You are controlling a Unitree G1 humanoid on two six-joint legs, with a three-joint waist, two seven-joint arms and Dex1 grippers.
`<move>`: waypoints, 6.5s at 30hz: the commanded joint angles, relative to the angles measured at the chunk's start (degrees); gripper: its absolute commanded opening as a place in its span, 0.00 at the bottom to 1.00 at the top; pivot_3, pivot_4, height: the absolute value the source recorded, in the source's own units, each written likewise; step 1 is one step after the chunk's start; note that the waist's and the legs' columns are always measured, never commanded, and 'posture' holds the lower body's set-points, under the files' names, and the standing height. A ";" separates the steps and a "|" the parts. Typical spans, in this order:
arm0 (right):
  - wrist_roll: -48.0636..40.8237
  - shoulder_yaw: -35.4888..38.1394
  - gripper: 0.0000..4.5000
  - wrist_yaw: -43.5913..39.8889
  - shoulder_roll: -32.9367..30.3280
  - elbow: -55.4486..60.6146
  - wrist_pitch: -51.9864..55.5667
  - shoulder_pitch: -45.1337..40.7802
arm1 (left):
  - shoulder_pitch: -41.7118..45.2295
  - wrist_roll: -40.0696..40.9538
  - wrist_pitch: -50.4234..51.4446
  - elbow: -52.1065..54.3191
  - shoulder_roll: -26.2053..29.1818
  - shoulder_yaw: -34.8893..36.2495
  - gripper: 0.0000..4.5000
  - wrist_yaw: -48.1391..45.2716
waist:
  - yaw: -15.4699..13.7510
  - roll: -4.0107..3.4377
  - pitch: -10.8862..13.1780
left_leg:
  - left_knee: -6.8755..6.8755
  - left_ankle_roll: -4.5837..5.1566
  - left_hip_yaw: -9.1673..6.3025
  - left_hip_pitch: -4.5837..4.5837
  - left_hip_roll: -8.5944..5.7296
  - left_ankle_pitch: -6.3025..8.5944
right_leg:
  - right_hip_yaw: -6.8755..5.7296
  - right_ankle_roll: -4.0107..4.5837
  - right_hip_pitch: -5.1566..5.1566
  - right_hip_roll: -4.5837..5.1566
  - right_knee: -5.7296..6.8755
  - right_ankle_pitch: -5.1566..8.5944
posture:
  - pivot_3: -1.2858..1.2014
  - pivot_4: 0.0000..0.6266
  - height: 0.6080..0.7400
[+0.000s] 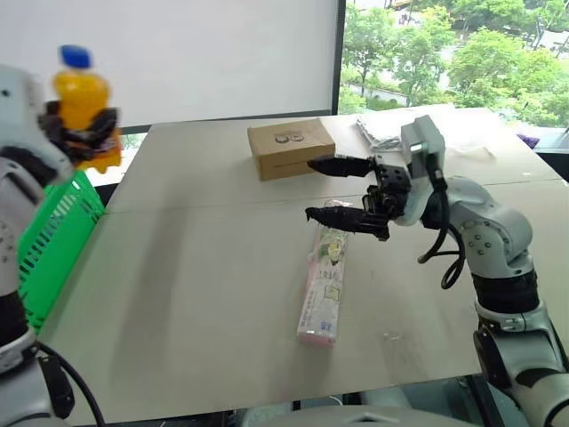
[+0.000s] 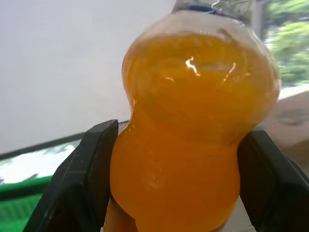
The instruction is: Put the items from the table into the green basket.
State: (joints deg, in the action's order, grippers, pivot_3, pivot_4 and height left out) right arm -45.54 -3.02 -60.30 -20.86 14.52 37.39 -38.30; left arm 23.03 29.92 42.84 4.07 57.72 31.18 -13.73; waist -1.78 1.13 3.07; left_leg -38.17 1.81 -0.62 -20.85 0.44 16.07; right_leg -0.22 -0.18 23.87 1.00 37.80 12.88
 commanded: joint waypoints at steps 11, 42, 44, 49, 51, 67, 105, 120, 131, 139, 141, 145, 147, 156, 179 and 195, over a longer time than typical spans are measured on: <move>2.63 -1.01 1.00 0.43 -0.22 -1.66 -1.43 -1.28 | -3.79 -17.69 -9.96 -10.12 2.08 5.10 0.63 6.52 | -4.39 0.96 -0.34 | -0.14 -0.26 -0.24 -1.05 -0.22 0.03 | -0.37 0.03 0.82 0.70 -0.04 -0.07 | 0.59 0.00 0.88; 23.65 -3.25 1.00 37.72 4.37 2.51 18.79 9.40 | -12.24 14.98 2.95 24.70 9.61 -6.08 0.99 -40.62 | -0.17 0.19 -0.64 | -0.12 -0.33 0.06 -0.85 0.10 -0.05 | -0.23 0.39 0.94 0.02 0.28 0.08 | 0.56 0.00 0.88; 22.21 0.55 1.00 42.62 9.12 2.67 25.87 9.45 | -13.13 16.05 3.83 25.61 9.48 -5.88 0.99 -41.57 | -0.23 0.14 -0.62 | -0.13 -0.34 0.06 -0.79 0.10 -0.07 | -0.23 0.38 0.88 -0.11 0.35 0.09 | 0.56 0.00 0.88; 22.61 2.38 1.00 47.41 13.87 0.94 33.11 10.11 | -15.30 17.28 4.38 26.58 8.70 -4.48 0.99 -43.58 | -0.26 0.13 -0.62 | -0.20 -0.36 0.12 -0.82 0.03 -0.08 | -0.20 0.33 0.85 -0.19 0.31 0.07 | 0.56 0.00 0.88; 23.09 2.41 1.00 48.32 14.69 -0.56 33.84 10.48 | -17.49 17.51 4.59 27.38 8.73 -3.01 0.99 -44.94 | -0.14 0.14 -0.63 | -0.20 -0.36 0.18 -0.82 0.00 -0.08 | -0.18 0.31 0.85 -0.16 0.27 0.07 | 0.57 0.00 0.88; 24.92 0.83 1.00 48.80 13.23 -6.10 39.74 10.30 | -28.10 18.46 6.76 32.24 7.42 2.43 0.99 -46.07 | 0.55 -0.11 -0.49 | -0.06 -0.34 0.12 0.18 0.09 -0.07 | -0.16 0.26 -0.10 -0.22 0.14 0.34 | 0.58 0.00 0.88; -6.35 7.09 0.02 26.57 26.44 5.49 12.07 3.41 | -11.10 45.93 7.37 30.70 -21.06 -12.53 1.00 -18.56 | 0.87 -0.47 -0.23 | -0.10 -0.34 0.01 0.14 0.06 -0.06 | -0.20 0.14 -0.14 -0.14 0.16 0.19 | 0.57 0.00 0.88; -11.35 5.87 0.74 27.52 23.25 3.12 12.24 1.72 | -12.79 42.30 6.84 28.30 -17.11 -16.66 0.06 -21.83 | 0.87 -0.50 -0.21 | -0.09 -0.34 0.03 0.13 -0.01 -0.07 | -0.20 0.12 -0.14 -0.19 0.12 0.24 | 0.56 0.00 0.88; -3.55 6.49 1.00 13.09 1.19 0.46 5.97 7.31 | -7.30 26.06 1.62 20.89 -5.93 -4.83 0.06 -16.68 | 0.98 -0.42 -0.09 | -0.05 -0.33 0.07 0.10 -0.05 -0.06 | -0.17 0.10 -0.12 -0.22 0.03 0.25 | 0.57 0.00 0.88; -9.10 13.75 1.00 5.53 -5.04 -0.98 4.43 8.89 | -8.24 1.19 -8.39 -2.60 8.75 8.55 0.06 -12.71 | 0.47 -0.45 0.21 | 0.19 -0.33 0.05 0.15 0.19 -0.06 | -0.25 0.19 0.01 -0.47 0.01 0.31 | 0.58 0.00 0.88; -8.86 14.40 1.00 4.57 -5.47 -1.23 3.20 9.01 | -7.97 -2.03 -9.54 -7.05 9.61 9.98 0.06 -11.57 | 0.02 -0.43 0.23 | 0.24 -0.33 0.05 0.11 0.23 -0.05 | -0.26 0.19 0.03 -0.38 -0.04 0.31 | 0.59 0.00 0.88; -7.93 15.08 1.00 2.30 -6.92 -2.68 1.04 8.43 | -8.14 -7.36 -11.46 -15.56 10.24 11.40 0.06 -9.43 | -1.08 -0.13 0.30 | 0.28 -0.33 0.11 0.09 0.18 -0.05 | -0.28 0.16 0.03 0.08 -0.11 0.29 | 0.59 0.00 0.88; -6.99 14.71 1.00 1.28 -7.61 -3.16 -0.25 8.10 | -7.79 -9.30 -13.42 -19.55 10.47 11.35 0.06 -9.29 | -1.63 0.08 0.33 | 0.28 -0.34 0.08 0.05 0.18 -0.05 | -0.32 0.16 0.03 0.16 -0.14 0.29 | 0.59 0.00 0.88; -6.89 13.97 1.00 0.83 -7.25 -3.50 -2.50 6.56 | -3.90 -10.07 -20.77 -35.01 10.12 12.34 0.06 -12.20 | -2.38 0.53 0.18 | 0.28 -0.36 -0.03 -0.33 0.15 -0.04 | -0.47 0.42 0.35 0.51 -0.11 0.13 | 0.59 0.00 0.88; 2.04 13.23 1.00 1.36 -10.94 -6.84 -8.26 15.45 | -5.56 5.37 -12.96 0.98 -3.00 5.22 0.99 -17.96 | -3.76 0.66 -0.65 | 0.28 -0.39 0.16 -1.16 -0.08 -0.04 | -0.45 0.45 1.26 1.00 0.11 0.05 | 0.59 0.00 0.88; 27.60 11.07 1.00 8.24 -13.35 -23.30 -31.89 28.00 | -26.16 -5.94 -14.58 21.28 -26.44 -24.95 0.99 -10.02 | -3.98 -0.14 -1.13 | -0.26 -0.31 0.21 -0.79 -0.04 -0.07 | -0.37 0.40 0.69 0.33 0.26 0.05 | 0.56 0.00 0.88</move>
State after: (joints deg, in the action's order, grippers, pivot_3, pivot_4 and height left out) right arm -18.14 7.26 -51.97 -33.32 -10.13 7.93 -9.94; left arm -3.30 27.17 32.18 26.66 31.00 5.47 -24.45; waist -5.76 0.99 1.94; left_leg -38.43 1.50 -0.41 -21.58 0.41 15.99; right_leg -0.58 0.22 24.52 1.03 38.07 12.93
